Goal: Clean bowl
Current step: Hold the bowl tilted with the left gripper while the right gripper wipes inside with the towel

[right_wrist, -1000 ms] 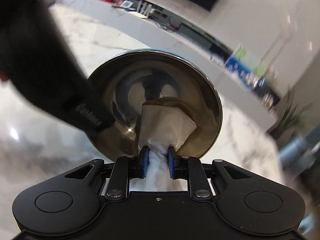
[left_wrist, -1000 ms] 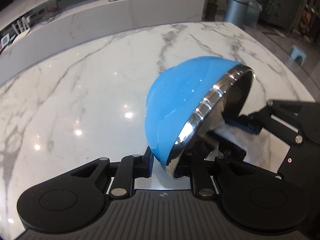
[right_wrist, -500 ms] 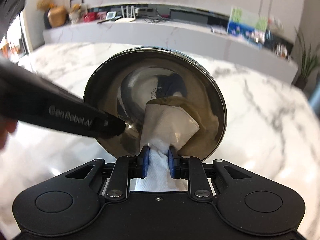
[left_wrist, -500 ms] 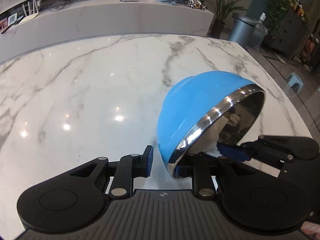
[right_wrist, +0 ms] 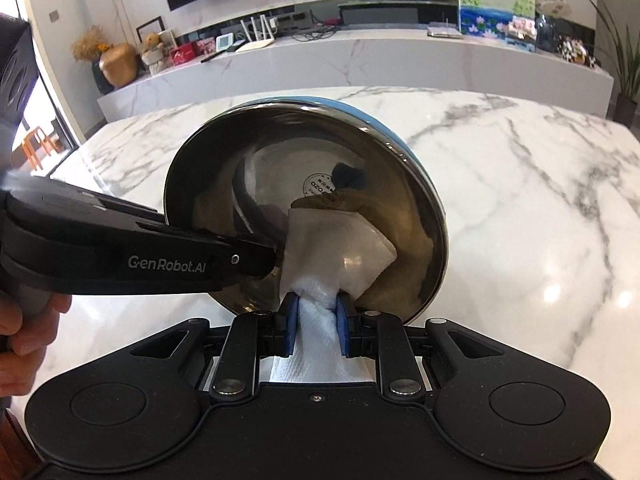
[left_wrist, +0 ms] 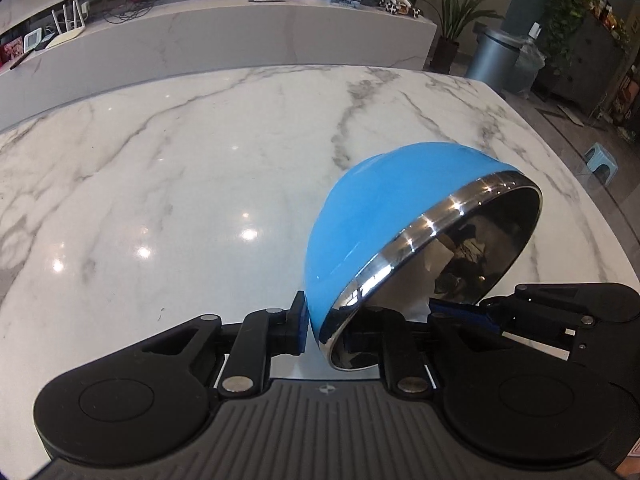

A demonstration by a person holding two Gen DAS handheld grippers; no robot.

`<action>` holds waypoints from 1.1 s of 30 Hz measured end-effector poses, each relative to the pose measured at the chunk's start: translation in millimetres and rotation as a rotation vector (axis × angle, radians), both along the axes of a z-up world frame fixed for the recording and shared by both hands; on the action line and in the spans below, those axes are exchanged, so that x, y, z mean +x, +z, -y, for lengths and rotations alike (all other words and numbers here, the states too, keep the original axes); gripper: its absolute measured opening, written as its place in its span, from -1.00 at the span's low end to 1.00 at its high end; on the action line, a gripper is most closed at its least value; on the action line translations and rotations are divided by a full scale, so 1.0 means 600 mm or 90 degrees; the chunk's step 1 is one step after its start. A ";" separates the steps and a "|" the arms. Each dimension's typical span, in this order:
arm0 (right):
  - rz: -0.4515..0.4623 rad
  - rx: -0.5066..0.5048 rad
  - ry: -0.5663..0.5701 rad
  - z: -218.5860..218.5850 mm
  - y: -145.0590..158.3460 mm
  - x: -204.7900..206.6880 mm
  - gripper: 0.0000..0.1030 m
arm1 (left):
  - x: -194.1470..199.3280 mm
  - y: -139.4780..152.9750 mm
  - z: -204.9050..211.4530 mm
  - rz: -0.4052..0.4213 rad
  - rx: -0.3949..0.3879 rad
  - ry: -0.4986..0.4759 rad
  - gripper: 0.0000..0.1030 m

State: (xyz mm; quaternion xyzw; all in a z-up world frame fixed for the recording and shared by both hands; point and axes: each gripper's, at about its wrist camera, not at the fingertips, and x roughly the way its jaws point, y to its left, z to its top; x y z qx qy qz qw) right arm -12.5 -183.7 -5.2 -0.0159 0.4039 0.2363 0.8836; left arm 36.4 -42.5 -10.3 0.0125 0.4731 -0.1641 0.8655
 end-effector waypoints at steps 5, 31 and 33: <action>0.005 -0.007 -0.003 -0.006 -0.004 0.000 -0.66 | -0.003 0.002 0.004 0.004 0.016 -0.008 -0.72; 0.101 -0.153 0.005 -0.032 -0.014 -0.022 -0.65 | 0.004 -0.002 -0.011 0.016 -0.028 0.018 -0.45; 0.057 -0.091 0.000 -0.017 -0.012 -0.014 -0.65 | 0.006 -0.003 -0.012 0.021 -0.034 0.022 -0.45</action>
